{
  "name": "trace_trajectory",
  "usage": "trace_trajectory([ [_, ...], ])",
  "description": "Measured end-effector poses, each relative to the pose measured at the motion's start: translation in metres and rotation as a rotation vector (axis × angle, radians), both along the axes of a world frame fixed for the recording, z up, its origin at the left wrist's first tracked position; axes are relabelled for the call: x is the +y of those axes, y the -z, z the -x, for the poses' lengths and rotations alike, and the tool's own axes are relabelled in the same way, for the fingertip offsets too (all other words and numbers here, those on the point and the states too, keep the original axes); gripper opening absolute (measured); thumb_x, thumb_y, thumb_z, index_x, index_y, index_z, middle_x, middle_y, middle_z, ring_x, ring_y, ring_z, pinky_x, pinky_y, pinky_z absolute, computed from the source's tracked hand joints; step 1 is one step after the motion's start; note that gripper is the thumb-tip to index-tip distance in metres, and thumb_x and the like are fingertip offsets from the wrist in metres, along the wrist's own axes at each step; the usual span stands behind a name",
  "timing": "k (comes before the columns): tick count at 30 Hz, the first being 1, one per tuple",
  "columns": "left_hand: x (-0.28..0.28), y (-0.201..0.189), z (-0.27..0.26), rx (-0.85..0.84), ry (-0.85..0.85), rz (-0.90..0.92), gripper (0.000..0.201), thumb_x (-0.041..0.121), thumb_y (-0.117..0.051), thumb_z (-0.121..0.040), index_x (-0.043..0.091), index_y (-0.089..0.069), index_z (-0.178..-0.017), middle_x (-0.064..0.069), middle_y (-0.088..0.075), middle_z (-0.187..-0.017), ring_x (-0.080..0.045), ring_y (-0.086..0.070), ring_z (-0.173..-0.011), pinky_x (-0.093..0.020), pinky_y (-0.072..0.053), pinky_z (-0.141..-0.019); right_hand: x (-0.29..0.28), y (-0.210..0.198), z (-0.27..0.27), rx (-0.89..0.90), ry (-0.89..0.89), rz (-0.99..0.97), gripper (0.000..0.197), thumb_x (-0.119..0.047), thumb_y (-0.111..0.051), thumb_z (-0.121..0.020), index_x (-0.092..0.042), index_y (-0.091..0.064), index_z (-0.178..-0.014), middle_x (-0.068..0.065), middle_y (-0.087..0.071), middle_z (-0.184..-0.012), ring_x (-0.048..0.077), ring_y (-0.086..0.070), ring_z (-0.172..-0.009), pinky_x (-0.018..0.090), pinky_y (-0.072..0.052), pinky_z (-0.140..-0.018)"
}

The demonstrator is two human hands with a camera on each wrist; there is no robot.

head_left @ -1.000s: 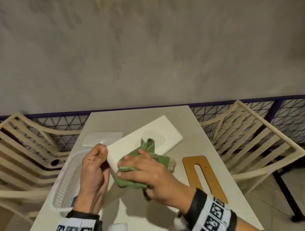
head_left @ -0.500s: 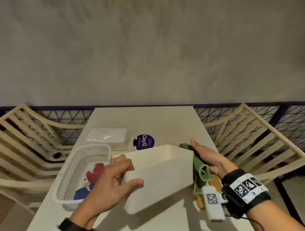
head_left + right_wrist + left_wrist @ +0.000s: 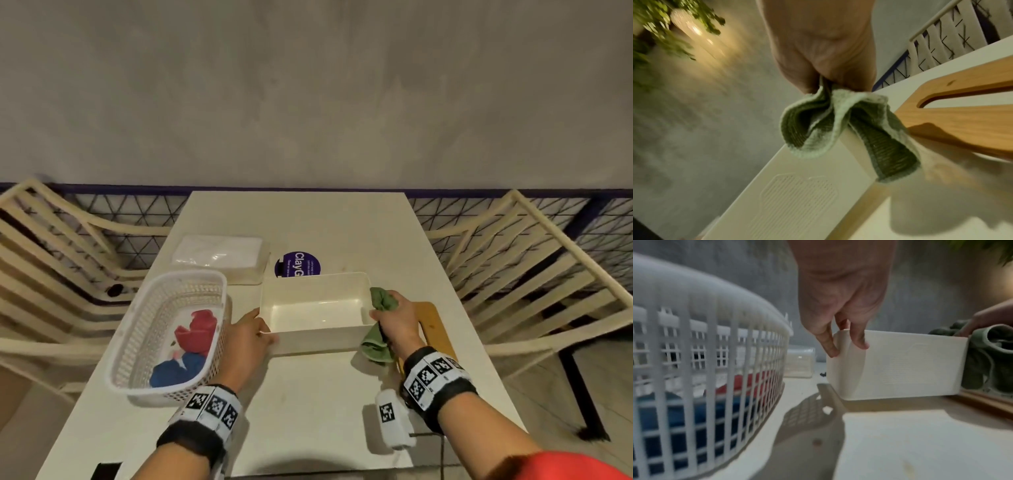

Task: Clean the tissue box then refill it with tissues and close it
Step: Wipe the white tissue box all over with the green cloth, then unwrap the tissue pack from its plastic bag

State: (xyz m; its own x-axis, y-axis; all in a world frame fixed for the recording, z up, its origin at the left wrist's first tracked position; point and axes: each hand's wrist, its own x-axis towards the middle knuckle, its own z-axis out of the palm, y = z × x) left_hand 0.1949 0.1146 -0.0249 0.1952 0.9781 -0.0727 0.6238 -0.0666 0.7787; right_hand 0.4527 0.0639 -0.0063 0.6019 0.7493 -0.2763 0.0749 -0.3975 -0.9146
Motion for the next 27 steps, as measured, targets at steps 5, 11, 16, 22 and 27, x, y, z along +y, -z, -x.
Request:
trace_trajectory([
  [5,0.011,0.009,-0.012,-0.044,-0.026,0.016,0.030,-0.010,-0.061,-0.075,0.009,-0.051,-0.053,0.010,-0.057,-0.075,-0.014,-0.056,-0.067,-0.007,-0.039,-0.059,0.012,0.021,0.001,-0.081,0.047,0.002,0.032,0.007,-0.065,-0.079,-0.002,-0.062,-0.109,0.011,-0.065,-0.098,0.022,-0.058,-0.087,0.024,-0.042,-0.075],
  [11,0.029,0.013,-0.018,-0.017,-0.047,0.020,0.019,-0.009,-0.057,-0.073,0.005,-0.052,-0.063,0.003,-0.061,-0.073,-0.020,-0.061,-0.072,-0.025,-0.049,-0.065,0.037,0.018,-0.008,-0.085,0.003,-0.012,0.028,-0.001,-0.066,-0.083,0.000,-0.060,-0.110,0.017,-0.065,-0.106,0.025,-0.057,-0.091,0.026,-0.043,-0.078],
  [16,0.030,-0.001,-0.018,0.094,0.012,0.083,0.005,0.011,-0.065,-0.082,0.009,-0.065,-0.087,-0.006,-0.057,-0.126,-0.028,-0.057,-0.112,-0.028,-0.044,-0.088,0.018,0.007,-0.011,-0.252,-0.027,0.007,0.028,-0.013,-0.059,-0.091,-0.002,-0.056,-0.116,0.017,-0.063,-0.109,0.020,-0.052,-0.087,0.024,-0.038,-0.073],
  [22,-0.016,-0.057,-0.029,-0.183,0.198,0.095,0.047,0.040,-0.062,-0.082,0.031,-0.051,-0.127,0.010,-0.051,-0.130,-0.010,-0.053,-0.115,-0.021,-0.041,-0.094,0.003,-0.055,0.041,-0.109,-0.162,-0.235,0.024,-0.024,-0.057,-0.092,-0.014,-0.056,-0.114,0.002,-0.065,-0.098,0.023,-0.062,-0.090,0.033,-0.052,-0.075],
  [27,-0.045,-0.089,-0.008,-0.503,0.114,0.175,0.055,0.006,-0.058,-0.087,0.038,-0.037,-0.127,0.013,-0.053,-0.119,0.003,-0.065,-0.090,-0.006,-0.048,-0.067,0.010,-0.084,0.132,0.078,-0.441,-0.221,0.028,-0.030,-0.048,-0.096,-0.020,-0.042,-0.121,-0.004,-0.059,-0.105,0.010,-0.060,-0.091,0.022,-0.051,-0.074],
])
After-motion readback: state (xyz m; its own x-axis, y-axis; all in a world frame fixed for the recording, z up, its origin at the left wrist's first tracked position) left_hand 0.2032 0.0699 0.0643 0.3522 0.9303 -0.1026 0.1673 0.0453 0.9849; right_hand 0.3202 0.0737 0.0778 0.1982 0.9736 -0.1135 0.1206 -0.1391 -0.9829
